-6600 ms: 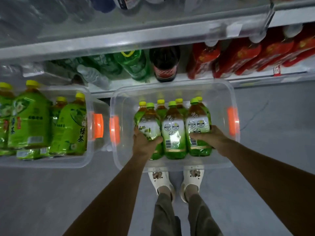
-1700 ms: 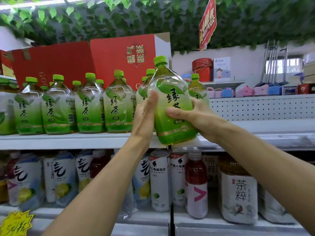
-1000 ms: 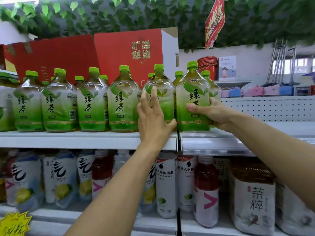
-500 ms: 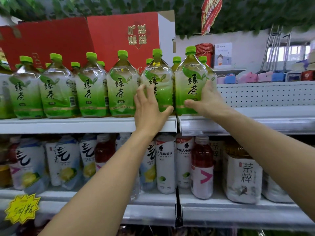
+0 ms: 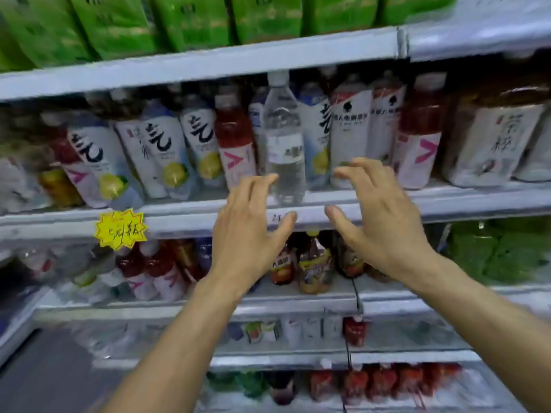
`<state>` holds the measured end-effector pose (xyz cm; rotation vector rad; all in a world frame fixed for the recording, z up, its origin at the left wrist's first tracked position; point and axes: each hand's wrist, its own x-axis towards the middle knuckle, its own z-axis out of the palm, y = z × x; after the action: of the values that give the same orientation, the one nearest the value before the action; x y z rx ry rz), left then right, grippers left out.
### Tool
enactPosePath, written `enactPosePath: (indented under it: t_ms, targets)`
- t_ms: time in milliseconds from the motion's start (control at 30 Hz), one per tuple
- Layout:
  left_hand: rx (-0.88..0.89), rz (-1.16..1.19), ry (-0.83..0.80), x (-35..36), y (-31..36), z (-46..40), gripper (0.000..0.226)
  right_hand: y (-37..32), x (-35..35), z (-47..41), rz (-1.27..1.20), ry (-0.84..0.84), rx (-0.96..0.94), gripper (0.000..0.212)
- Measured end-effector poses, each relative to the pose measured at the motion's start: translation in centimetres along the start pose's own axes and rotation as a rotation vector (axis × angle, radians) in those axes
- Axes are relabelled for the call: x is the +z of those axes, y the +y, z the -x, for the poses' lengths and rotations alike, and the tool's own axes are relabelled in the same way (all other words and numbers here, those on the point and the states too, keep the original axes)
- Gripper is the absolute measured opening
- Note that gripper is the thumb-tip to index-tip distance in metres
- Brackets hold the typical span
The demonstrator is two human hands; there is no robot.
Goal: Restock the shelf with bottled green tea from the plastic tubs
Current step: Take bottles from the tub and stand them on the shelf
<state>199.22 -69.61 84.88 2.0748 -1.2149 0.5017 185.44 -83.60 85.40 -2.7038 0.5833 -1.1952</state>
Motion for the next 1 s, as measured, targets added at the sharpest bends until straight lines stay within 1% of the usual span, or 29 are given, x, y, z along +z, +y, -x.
enactPosePath:
  t_ms: [133, 233, 300, 400, 500, 600, 667, 733, 800, 900, 967, 1000]
  targets:
    - [-0.198, 0.081, -0.256, 2.7, -6.7, 8.0, 0.058, -1.8, 6.5, 7.4, -0.052, -0.277, 0.169, 0.047]
    - [-0.388, 0.192, -0.465, 5.6, -11.4, 15.0, 0.053, -1.8, 11.1, 14.3, -0.102, -0.497, 0.373, 0.045]
    - [-0.53, 0.239, -0.568, 7.8, -13.7, 19.6, 0.05, -1.2, 13.9, 19.3, -0.148, -0.661, 0.522, 0.045]
    - [-0.724, 0.288, -0.691, 11.7, -16.4, 26.2, 0.051, -0.5, 18.0, 26.4, -0.176, -0.876, 0.701, 0.046]
    - [-0.927, 0.359, -0.781, 16.4, -18.9, 33.0, 0.061, -0.1, 22.6, 33.1, -0.196, -1.055, 0.887, 0.05]
    - [-1.138, 0.38, -0.862, 20.8, -21.0, 39.6, 0.047, 0.4, 27.5, 39.5, -0.252, -1.224, 0.995, 0.051]
    - [-1.261, 0.393, -0.909, 23.0, -21.9, 43.0, 0.053, 0.8, 30.4, 43.2, -0.261, -1.313, 1.044, 0.052]
    - [-1.362, 0.386, -0.937, 25.1, -22.8, 45.6, 0.056, 1.0, 32.9, 45.8, -0.258, -1.368, 1.096, 0.05]
    - [-1.424, 0.373, -0.968, 27.2, -23.6, 47.7, 0.06, 1.2, 35.2, 47.9, -0.262, -1.371, 1.18, 0.046]
    - [-1.436, 0.353, -1.021, 30.4, -24.5, 50.0, 0.062, 1.6, 38.3, 50.4, -0.28, -1.367, 1.255, 0.04]
    - [-1.452, 0.379, -1.021, 32.6, -24.5, 51.1, 0.072, 2.2, 40.3, 51.6, -0.254, -1.349, 1.295, 0.037]
    - [-1.449, 0.393, -1.007, 33.7, -24.5, 51.5, 0.081, 2.7, 41.1, 52.1, -0.236, -1.323, 1.325, 0.037]
